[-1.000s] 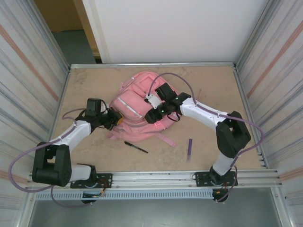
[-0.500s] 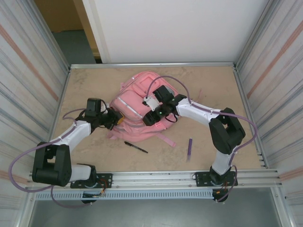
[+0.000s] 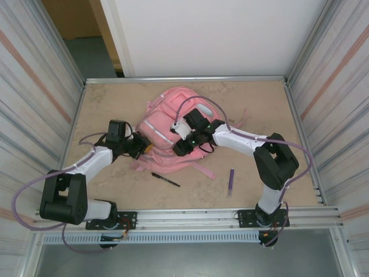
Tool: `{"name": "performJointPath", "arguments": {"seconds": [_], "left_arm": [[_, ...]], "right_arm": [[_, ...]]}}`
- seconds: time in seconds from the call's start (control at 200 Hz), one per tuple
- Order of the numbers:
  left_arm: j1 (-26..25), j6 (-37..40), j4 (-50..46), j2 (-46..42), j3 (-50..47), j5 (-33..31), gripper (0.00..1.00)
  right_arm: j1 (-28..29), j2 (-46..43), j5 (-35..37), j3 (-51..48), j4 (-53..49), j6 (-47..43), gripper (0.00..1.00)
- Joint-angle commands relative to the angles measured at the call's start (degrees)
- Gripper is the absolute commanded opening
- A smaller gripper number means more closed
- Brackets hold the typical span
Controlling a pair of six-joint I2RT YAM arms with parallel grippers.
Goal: Pack the student bag
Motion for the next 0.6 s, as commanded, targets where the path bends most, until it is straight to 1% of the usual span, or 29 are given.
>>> {"name": "performJointPath", "arguments": {"seconds": [0.0, 0.13, 0.281, 0.401, 0.496, 0.591], "left_arm": [[-2.54, 1.43, 0.98, 0.34, 2.57, 7.21, 0.0], [-2.6, 3.45, -1.6, 0.53, 3.81, 6.22, 0.0], [-2.61, 3.34, -1.48, 0.67, 3.33, 6.05, 0.0], [-2.62, 3.51, -1.15, 0.9, 2.84, 5.94, 0.0], [-2.62, 2.69, 0.07, 1.09, 2.27, 6.21, 0.0], [-2.62, 3.1, -0.14, 1.34, 2.63, 6.6, 0.0]], "right_arm": [[1.67, -3.01, -5.91, 0.68, 2.98, -2.41, 0.36], [1.14, -3.27, -8.34, 0.27, 2.18, -2.23, 0.36], [0.6, -4.57, -11.59, -0.42, 2.43, -0.95, 0.42], [0.5, -5.27, -12.97, -0.9, 4.15, 0.56, 0.42], [0.68, -5.93, -11.58, -1.51, 5.06, 1.21, 0.43], [0.78, -5.54, -7.38, -1.96, 6.03, 2.14, 0.42]]}}
